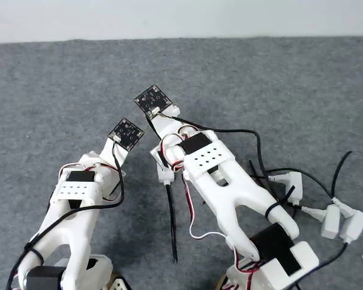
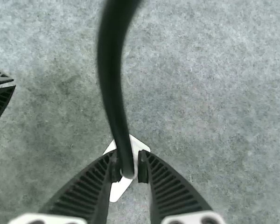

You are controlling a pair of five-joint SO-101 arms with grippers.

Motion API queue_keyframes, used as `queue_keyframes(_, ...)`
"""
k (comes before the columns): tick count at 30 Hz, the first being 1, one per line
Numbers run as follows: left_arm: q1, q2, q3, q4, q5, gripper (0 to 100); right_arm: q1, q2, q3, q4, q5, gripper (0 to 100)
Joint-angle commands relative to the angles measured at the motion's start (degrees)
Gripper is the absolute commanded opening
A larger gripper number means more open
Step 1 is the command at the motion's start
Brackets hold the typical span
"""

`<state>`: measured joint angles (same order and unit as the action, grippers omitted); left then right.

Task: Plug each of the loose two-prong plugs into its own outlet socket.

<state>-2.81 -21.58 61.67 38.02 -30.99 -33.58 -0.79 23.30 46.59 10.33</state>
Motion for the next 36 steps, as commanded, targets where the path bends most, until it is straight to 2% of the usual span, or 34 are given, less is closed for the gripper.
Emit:
queue_keyframes(1,-0.4,-1.4,-1.9,-1.1,-0.6,1,-1.9,0.0,-0.4,1.5,-0.6,0.8)
queue_keyframes(9,-0.4,-1.4,-1.9,-1.1,-0.6,1,-1.9,0.7,-0.2,3.0,-0.5,0.8)
queue_keyframes(13,-0.4,-1.4,-1.8,-1.1,-0.6,1,-1.9,5.8,0.2,3.2,-0.1,0.8)
queue_keyframes(19,-0.5,-1.4,-1.8,-1.1,-0.6,1,-2.0,14.2,-7.4,8.8,1.0,0.8)
queue_keyframes(24,-0.5,-1.4,-1.8,-1.2,-0.6,1,-2.3,14.3,-7.9,9.3,0.9,1.7)
queue_keyframes(26,-0.6,-1.5,-1.8,-1.3,-0.6,1,-2.4,13.9,-8.0,9.6,-1.2,6.5)
queue_keyframes(31,-0.6,-1.6,-2.1,-1.3,-0.5,1,-3.6,11.6,-9.7,13.1,-10.7,28.2)
queue_keyframes(33,-0.7,-1.8,-2.2,-1.3,-0.4,1,-3.7,11.2,-11.2,15.4,-12.6,30.9)
queue_keyframes(36,-1.3,-1.8,-2.1,-3.0,-0.4,1,-4.2,11.4,-11.9,16.5,-14.9,28.8)
